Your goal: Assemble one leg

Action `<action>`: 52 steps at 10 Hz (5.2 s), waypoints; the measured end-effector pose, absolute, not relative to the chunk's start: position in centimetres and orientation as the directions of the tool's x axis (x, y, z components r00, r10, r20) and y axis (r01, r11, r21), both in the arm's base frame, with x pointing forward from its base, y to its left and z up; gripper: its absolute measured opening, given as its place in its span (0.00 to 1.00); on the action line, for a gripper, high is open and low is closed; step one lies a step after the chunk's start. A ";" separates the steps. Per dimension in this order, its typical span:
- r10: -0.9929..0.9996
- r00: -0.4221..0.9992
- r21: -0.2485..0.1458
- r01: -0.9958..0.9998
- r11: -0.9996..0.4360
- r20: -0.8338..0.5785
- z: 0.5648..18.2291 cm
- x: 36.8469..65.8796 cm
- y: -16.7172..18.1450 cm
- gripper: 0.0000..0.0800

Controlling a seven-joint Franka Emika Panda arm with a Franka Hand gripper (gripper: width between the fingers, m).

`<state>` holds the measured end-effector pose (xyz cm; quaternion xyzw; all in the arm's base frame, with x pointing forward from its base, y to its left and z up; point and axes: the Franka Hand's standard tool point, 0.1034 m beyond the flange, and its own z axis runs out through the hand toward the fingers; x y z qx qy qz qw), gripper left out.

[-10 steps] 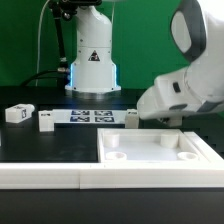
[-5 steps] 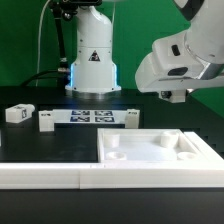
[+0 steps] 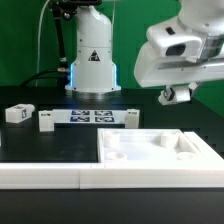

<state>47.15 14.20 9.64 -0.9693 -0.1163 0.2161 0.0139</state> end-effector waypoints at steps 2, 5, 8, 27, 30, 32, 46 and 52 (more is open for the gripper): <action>0.231 0.916 -0.073 0.219 -0.973 -0.329 10.6 48.5 14.4 0.37; 0.228 0.968 -0.063 0.222 -0.973 -0.101 10.1 49.1 14.4 0.37; 0.249 0.958 -0.052 0.259 -0.965 0.142 10.6 50.6 13.6 0.37; 0.237 0.819 -0.009 0.283 -0.959 0.522 11.2 57.8 12.5 0.37; 0.290 0.795 0.030 0.325 -0.945 0.532 11.4 60.4 11.5 0.37; 0.289 0.796 0.029 0.324 -0.946 0.532 11.3 60.3 11.5 0.37; 0.298 0.796 0.023 0.337 -0.941 0.527 8.4 62.4 12.2 0.37; 0.281 0.773 0.031 0.321 -0.947 0.570 7.6 61.9 11.6 0.37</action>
Offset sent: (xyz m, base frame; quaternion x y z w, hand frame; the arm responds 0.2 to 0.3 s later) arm 0.0000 0.0000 0.0000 0.0000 0.1938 0.0000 0.9810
